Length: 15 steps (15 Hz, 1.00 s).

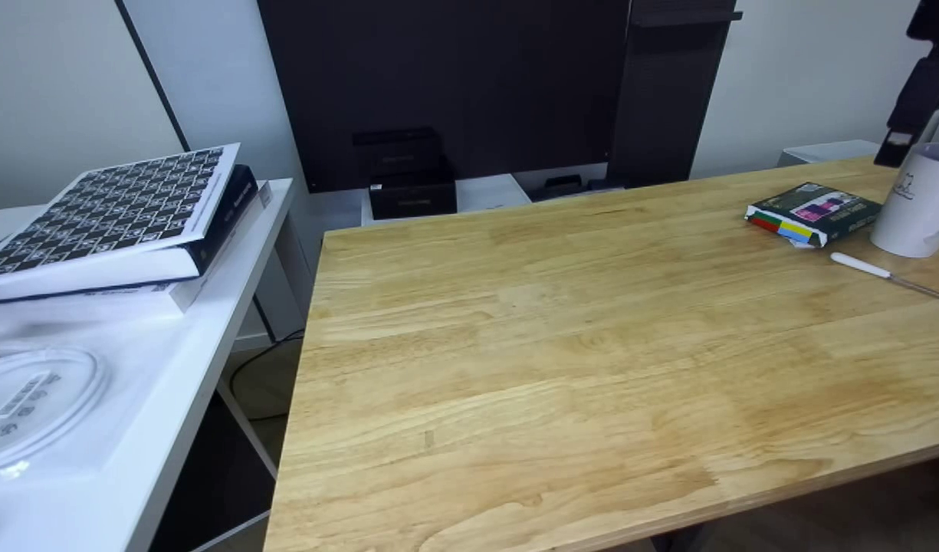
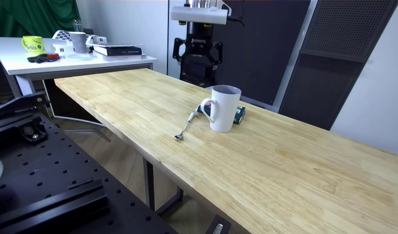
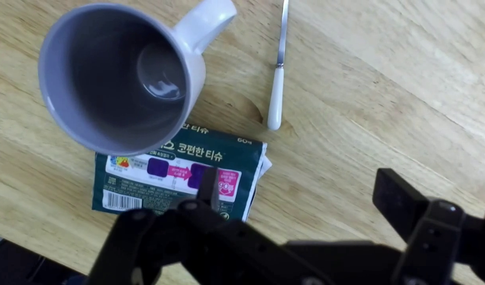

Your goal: Pick the spoon and put it in the cup, then put it back on the table

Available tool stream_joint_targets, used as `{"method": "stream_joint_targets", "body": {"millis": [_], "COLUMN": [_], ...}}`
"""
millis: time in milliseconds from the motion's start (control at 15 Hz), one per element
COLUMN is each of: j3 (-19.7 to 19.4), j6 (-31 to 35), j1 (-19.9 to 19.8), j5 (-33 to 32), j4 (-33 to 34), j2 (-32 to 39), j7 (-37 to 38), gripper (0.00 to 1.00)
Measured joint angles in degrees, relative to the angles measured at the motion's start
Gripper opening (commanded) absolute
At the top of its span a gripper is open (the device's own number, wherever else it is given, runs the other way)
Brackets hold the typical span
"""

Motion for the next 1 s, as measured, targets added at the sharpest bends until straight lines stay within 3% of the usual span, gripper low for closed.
{"method": "stream_joint_targets", "body": {"millis": [600,1000], "j3": [0.1,1.4], "j6": [4.0,2.8], "j1": [-0.9,-1.8], "j5": [0.1,0.2], "j4": [0.0,0.3], "j2": [5.3,5.7], "j7": [0.5,0.4], "gripper": [1.00,1.00]}}
